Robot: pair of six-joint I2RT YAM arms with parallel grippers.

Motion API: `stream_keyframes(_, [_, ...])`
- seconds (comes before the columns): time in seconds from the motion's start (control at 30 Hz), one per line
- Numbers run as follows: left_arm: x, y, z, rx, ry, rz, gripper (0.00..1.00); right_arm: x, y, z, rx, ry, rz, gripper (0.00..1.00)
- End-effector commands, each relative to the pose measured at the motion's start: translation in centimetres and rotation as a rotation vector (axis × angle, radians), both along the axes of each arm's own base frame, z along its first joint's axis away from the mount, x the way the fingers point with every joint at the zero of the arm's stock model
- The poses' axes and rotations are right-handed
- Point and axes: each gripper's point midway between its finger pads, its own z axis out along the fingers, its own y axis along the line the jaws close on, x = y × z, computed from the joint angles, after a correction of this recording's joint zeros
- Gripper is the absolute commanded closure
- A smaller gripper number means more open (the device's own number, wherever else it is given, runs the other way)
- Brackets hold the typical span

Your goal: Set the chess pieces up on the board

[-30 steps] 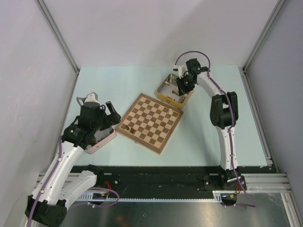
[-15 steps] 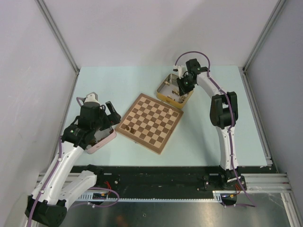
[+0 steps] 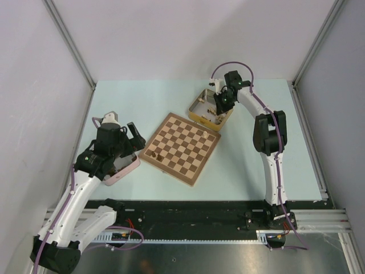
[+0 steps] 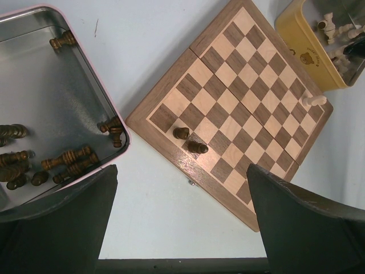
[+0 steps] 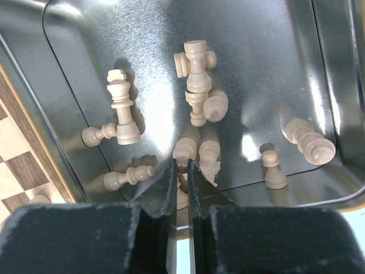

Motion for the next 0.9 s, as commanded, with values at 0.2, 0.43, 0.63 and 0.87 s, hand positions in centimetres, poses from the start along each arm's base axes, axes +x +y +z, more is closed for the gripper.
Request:
stream_keyframes(0.2, [0.3,0.0,1.9,-0.026,-0.069,0.0,0.0,0.9,0.3,6.0,0.081,-0.15,0.016,1.0])
stream_keyframes(0.43, [0.2,0.3,3.8,0.037,-0.143,-0.069,0.0,1.1,0.1,9.8,0.135,-0.208,0.009,1.0])
stream_keyframes(0.63, [0.8,0.2,4.5,0.104,-0.174,-0.138,0.0,0.2,1.0,12.8,0.181,-0.201,0.038,1.0])
stream_keyframes(0.87, [1.2,-0.3,3.3,0.163,-0.174,-0.23,0.0,-1.3,3.1,15.8,0.234,-0.237,0.128,1.0])
